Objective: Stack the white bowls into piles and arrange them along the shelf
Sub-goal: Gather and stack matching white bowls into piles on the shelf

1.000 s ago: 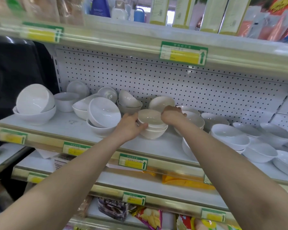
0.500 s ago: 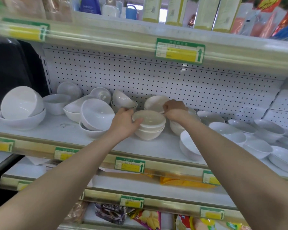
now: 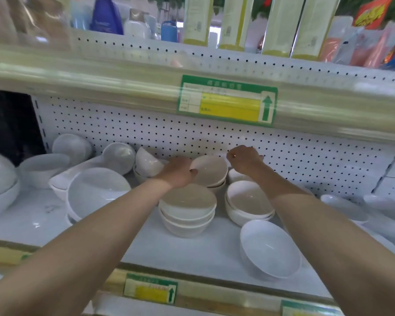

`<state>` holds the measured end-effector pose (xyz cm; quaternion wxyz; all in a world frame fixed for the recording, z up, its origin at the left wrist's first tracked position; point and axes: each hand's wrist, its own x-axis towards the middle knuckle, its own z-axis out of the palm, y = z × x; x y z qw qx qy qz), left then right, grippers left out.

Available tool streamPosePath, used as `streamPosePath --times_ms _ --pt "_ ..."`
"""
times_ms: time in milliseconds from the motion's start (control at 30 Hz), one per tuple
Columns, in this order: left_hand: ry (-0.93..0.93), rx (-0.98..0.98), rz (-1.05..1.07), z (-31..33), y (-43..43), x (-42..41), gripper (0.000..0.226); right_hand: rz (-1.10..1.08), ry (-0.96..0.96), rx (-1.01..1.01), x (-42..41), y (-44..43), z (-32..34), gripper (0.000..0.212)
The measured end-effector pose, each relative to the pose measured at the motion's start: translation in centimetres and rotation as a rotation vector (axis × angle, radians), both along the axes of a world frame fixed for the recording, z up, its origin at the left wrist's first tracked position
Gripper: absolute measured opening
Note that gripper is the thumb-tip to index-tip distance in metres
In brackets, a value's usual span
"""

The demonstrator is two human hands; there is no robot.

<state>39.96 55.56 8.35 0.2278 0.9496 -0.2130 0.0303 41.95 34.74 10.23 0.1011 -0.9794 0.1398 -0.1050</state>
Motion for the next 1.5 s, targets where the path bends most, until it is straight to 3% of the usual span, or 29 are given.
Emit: streamPosePath --times_ms 267,467,667,900,1200,1400,1500 --pt "0.085 0.083 0.027 -1.7 -1.2 2.5 0.017 0.086 0.038 -0.017 2.5 0.1 -2.3 0.027" --pt "0.026 -0.033 0.066 -1.5 -1.0 3.3 0.034 0.033 0.074 0.093 2.8 0.7 -2.3 0.017" --pt "0.009 -0.01 0.037 -1.5 -0.4 2.6 0.021 0.032 0.059 0.122 3.0 0.9 -3.2 0.018" --pt "0.055 -0.041 0.042 -2.9 -0.2 3.0 0.033 0.066 0.014 0.158 3.2 0.2 -4.1 0.025" --pt "0.054 -0.086 0.077 -3.5 0.0 3.3 0.022 0.103 0.01 0.212 3.0 -0.2 -4.0 0.042" --pt "0.056 -0.057 0.085 -3.1 0.0 2.8 0.019 0.083 0.021 0.194 3.3 -0.4 -4.4 0.034" --pt "-0.015 -0.029 0.087 -1.7 0.2 1.7 0.015 0.053 -0.029 0.07 3.3 0.1 -3.7 0.027"
